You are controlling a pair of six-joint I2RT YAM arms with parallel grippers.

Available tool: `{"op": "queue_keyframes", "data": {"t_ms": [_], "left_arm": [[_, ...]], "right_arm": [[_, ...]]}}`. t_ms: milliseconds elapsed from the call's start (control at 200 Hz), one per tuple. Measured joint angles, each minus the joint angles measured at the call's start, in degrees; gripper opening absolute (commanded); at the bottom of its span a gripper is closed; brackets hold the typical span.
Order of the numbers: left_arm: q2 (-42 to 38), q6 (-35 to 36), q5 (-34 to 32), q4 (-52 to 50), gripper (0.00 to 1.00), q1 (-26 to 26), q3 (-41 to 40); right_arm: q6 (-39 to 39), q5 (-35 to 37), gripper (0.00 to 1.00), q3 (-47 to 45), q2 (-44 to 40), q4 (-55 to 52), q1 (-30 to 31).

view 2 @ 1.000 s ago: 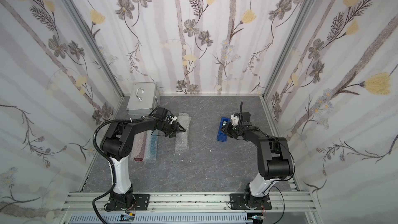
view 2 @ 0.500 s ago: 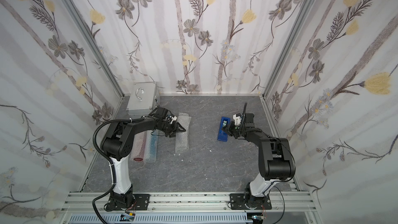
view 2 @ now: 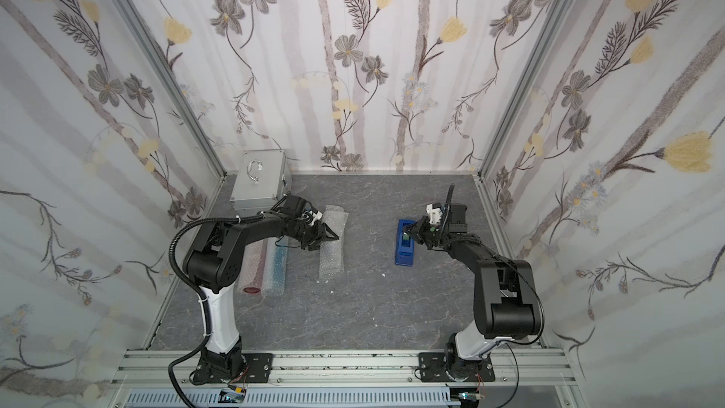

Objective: Wrap wine bottles in bubble wrap
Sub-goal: Tear off the tape using the Tape Cutter.

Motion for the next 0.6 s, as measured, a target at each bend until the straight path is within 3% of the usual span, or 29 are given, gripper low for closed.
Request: {"op": "queue_keyframes", "data": {"t_ms": [305,600], "left_arm": [[-0.5,0.1,-0.9,0.5,0.02,-0.2,-0.5],[-0.3,0.1,-0.9,0.3,0.02,-0.3,-0.2]], "right_arm": [[0.7,-1.3,0.00,4.4,-0.4,-0.5,-0.2],[-1.4,-1.3,0.00,-8.5,-12.6,-3.8,0.3]]}}
